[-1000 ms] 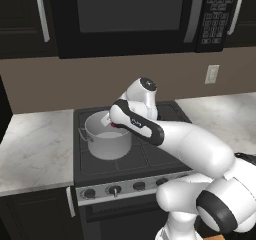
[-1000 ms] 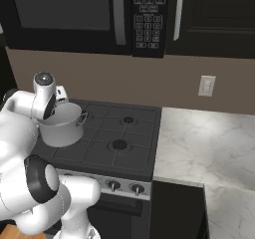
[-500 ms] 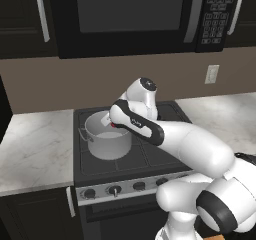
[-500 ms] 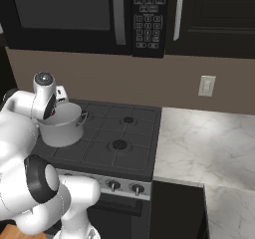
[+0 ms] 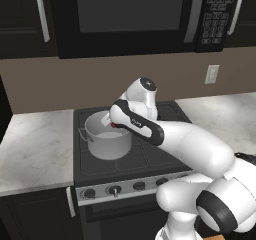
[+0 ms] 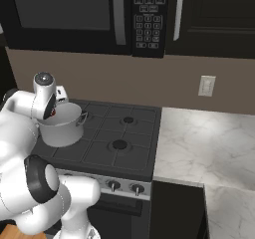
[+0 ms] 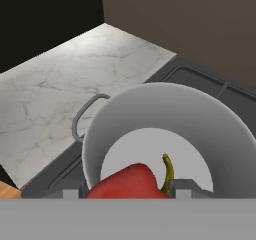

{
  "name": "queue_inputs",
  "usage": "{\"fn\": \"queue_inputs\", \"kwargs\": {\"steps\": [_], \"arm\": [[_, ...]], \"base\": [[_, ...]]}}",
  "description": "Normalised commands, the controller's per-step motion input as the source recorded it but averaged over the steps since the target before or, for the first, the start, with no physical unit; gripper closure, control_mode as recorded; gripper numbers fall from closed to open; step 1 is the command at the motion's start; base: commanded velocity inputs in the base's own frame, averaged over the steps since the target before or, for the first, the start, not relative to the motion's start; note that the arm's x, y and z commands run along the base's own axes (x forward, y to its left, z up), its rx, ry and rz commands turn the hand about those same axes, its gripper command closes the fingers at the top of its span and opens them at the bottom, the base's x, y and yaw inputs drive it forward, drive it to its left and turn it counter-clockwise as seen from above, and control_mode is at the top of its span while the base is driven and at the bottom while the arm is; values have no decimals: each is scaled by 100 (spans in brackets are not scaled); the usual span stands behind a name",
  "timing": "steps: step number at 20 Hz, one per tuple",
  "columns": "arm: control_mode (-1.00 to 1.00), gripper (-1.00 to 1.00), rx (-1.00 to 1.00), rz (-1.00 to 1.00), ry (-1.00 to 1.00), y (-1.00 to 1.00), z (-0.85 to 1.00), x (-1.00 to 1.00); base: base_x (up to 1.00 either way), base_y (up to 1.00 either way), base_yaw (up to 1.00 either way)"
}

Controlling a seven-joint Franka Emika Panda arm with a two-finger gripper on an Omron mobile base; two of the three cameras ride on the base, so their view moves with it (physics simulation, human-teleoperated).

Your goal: Turn on the burner for the pot on the stove. Wait thirty seconds for the pot to heat up. Then add the bell pepper to the pot.

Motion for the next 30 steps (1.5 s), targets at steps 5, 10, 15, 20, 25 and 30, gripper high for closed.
{"fn": "queue_inputs", "kwargs": {"steps": [5, 10, 15, 20, 25, 30], "arm": [[-100, 100, 0, 0, 0, 0, 0, 0], [-100, 100, 0, 0, 0, 0, 0, 0], [-100, 100, 0, 0, 0, 0, 0, 0], [-100, 100, 0, 0, 0, 0, 0, 0], [-100, 100, 0, 0, 0, 0, 0, 0], [-100, 100, 0, 0, 0, 0, 0, 0]], "base": [[0, 0, 0], [0, 0, 0], [0, 0, 0], [0, 0, 0], [0, 0, 0], [0, 0, 0]]}}
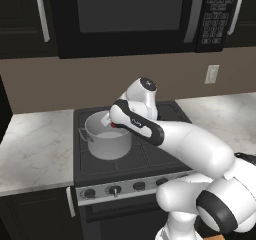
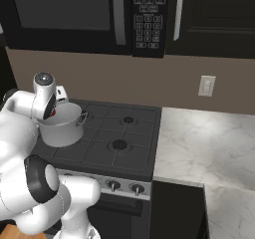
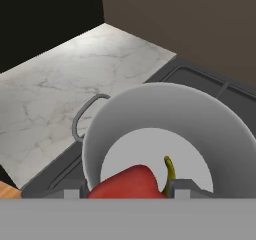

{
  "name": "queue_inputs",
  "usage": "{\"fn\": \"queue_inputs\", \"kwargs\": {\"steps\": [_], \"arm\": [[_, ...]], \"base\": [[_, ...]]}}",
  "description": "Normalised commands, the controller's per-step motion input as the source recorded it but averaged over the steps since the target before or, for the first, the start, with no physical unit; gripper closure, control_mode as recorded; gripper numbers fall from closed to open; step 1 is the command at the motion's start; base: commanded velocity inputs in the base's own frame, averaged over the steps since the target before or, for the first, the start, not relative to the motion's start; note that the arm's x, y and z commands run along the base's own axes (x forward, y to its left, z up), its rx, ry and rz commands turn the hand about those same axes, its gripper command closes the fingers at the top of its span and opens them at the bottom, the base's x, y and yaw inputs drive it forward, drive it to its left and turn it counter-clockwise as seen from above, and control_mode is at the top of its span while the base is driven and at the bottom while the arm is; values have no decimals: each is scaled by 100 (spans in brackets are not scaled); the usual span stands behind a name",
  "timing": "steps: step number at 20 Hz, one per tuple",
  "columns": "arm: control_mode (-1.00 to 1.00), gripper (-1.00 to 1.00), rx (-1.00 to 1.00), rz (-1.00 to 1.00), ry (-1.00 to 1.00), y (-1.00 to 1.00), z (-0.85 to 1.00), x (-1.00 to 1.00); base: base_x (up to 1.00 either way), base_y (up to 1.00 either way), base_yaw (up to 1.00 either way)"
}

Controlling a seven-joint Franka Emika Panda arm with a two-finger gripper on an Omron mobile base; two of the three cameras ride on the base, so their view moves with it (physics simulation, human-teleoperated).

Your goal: Turn on the burner for the pot on the stove. Wait thirty seconds for the pot to heat up. Then add the bell pepper to the pot.

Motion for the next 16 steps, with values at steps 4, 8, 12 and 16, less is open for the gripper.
{"fn": "queue_inputs", "kwargs": {"steps": [4, 8, 12, 16], "arm": [[-100, 100, 0, 0, 0, 0, 0, 0], [-100, 100, 0, 0, 0, 0, 0, 0], [-100, 100, 0, 0, 0, 0, 0, 0], [-100, 100, 0, 0, 0, 0, 0, 0]], "base": [[0, 0, 0], [0, 0, 0], [0, 0, 0], [0, 0, 0]]}}
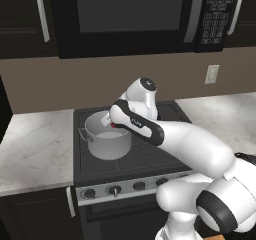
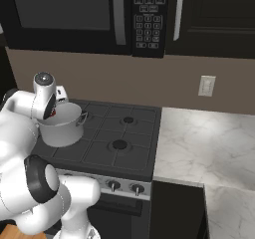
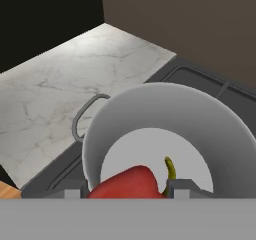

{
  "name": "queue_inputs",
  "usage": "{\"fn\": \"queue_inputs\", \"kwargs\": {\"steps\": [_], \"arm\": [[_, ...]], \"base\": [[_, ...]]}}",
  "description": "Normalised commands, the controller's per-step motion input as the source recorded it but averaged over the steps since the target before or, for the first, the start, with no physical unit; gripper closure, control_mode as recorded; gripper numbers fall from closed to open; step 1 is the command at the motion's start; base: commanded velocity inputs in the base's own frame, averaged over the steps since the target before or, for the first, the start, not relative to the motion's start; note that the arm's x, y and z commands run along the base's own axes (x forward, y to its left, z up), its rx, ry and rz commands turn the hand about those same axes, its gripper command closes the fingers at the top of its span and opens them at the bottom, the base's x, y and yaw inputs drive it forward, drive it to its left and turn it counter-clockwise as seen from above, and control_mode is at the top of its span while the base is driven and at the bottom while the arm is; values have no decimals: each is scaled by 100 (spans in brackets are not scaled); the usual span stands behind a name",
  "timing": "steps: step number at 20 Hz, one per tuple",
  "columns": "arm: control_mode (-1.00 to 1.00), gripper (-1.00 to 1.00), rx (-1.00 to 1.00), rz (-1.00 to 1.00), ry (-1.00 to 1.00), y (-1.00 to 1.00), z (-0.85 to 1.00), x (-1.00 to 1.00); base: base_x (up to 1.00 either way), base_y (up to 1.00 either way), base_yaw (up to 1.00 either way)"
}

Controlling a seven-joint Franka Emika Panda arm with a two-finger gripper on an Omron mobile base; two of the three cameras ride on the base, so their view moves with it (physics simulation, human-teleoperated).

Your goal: Turn on the burner for the pot on the stove. Wait thirty seconds for the pot to heat up. Then add the bell pepper to the pot.

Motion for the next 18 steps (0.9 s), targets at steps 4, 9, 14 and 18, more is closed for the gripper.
{"fn": "queue_inputs", "kwargs": {"steps": [4, 9, 14, 18], "arm": [[-100, 100, 0, 0, 0, 0, 0, 0], [-100, 100, 0, 0, 0, 0, 0, 0], [-100, 100, 0, 0, 0, 0, 0, 0], [-100, 100, 0, 0, 0, 0, 0, 0]], "base": [[0, 0, 0], [0, 0, 0], [0, 0, 0], [0, 0, 0]]}}
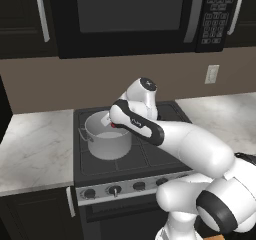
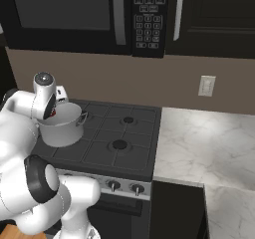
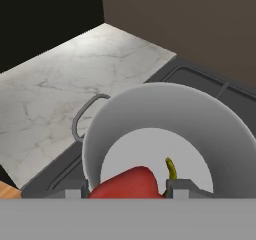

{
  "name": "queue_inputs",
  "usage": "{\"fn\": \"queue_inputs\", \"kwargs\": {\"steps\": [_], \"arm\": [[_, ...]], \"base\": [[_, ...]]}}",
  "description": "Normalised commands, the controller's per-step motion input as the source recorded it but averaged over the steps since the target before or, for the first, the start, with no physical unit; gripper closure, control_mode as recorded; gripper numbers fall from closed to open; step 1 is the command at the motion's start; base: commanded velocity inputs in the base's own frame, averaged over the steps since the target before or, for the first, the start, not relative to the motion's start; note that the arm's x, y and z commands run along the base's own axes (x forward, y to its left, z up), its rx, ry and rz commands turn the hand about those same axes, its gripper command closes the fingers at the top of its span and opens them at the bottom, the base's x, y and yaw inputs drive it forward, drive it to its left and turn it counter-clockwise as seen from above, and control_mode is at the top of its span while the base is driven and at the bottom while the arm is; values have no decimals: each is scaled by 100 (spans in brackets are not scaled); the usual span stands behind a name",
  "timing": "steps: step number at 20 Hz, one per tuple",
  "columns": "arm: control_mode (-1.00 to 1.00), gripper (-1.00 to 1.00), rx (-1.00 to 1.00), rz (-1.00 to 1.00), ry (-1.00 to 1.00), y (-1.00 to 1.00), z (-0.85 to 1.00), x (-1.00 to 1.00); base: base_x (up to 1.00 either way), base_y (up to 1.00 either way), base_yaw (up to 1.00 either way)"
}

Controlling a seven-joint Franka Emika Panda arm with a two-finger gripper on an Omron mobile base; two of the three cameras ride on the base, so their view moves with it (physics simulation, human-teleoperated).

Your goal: Turn on the burner for the pot on the stove. Wait thirty seconds for the pot to heat up. Then add the bell pepper to the pot.

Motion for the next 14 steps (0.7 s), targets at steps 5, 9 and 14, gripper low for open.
{"fn": "queue_inputs", "kwargs": {"steps": [5, 9, 14], "arm": [[-100, 100, 0, 0, 0, 0, 0, 3], [-100, 100, 0, 0, 0, 0, 0, 20], [-100, 100, -1, 0, 7, 0, -9, 24]], "base": [[0, 0, 0], [0, 0, 0], [0, 0, 0]]}}
